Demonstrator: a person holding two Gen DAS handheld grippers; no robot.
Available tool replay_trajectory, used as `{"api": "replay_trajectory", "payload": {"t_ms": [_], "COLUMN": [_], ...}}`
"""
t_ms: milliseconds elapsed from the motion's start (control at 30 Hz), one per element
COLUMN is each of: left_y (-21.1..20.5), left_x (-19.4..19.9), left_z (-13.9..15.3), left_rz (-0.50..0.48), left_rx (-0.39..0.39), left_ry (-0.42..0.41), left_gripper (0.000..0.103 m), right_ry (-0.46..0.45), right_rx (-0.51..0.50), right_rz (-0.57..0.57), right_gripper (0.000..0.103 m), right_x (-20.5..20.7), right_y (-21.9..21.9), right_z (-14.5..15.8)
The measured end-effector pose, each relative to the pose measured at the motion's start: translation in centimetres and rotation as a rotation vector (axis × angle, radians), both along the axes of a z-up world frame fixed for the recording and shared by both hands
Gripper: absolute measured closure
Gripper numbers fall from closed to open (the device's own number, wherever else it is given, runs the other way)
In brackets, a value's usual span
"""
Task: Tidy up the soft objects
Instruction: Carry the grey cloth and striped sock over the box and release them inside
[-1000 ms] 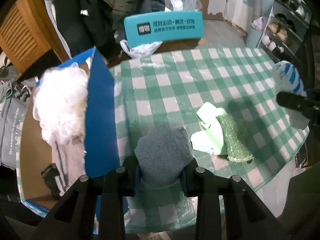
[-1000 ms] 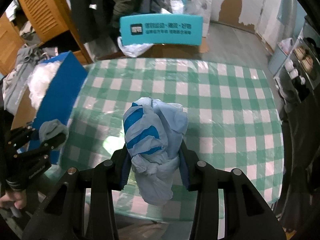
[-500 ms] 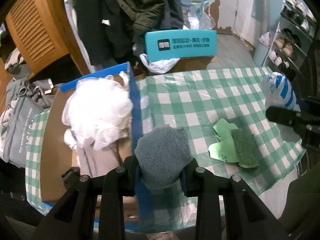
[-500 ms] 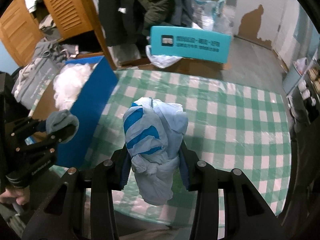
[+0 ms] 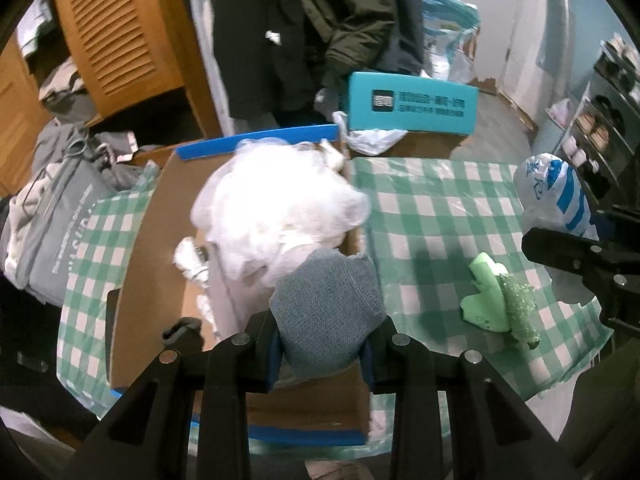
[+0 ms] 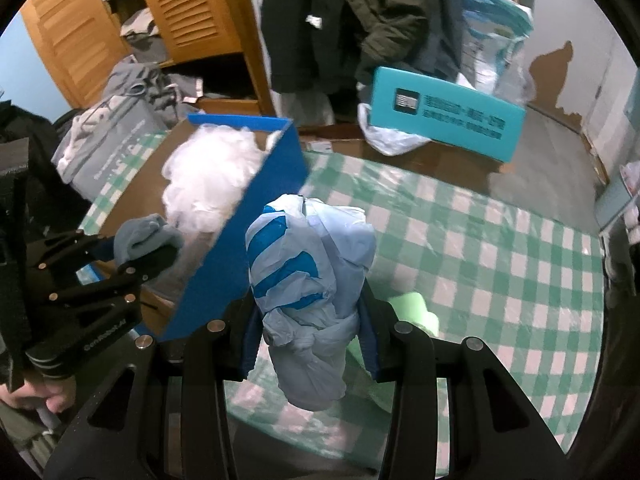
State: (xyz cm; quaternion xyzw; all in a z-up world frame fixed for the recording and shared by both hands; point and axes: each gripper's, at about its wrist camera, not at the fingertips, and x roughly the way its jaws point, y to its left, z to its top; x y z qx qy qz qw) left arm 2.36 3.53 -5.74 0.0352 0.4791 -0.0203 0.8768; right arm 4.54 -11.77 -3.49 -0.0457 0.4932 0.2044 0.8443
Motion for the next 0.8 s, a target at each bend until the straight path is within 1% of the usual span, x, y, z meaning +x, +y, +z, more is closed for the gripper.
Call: {"api": "replay_trajectory", "payload": {"t_ms": [333,533,800], "left_y": [5.7,8.3,10.9], "left_x": [-0.1,0.1,0.1], "left_z": [-0.8,-1.7,-2.9], "left_rz": [0.098,0.142,0.185], "left_rx": [-0.023,-0.039,-0.049], "left_ry": [0.022,0.047,0.078], "left_gripper": [0.072,0.071,0.071], "right_ry": [0.023,0.039,0.076], "right_rx": [0.015,0.019,0.025], "right_rz": [0.081,0.134,0.179], "right_gripper": [0.063,0.063,0.063], "right_x": [0.5,0.7,1.1], "right_y": [4.8,8.0,11.2], "right_z": [-0.4,-0.8,-1.9]}}
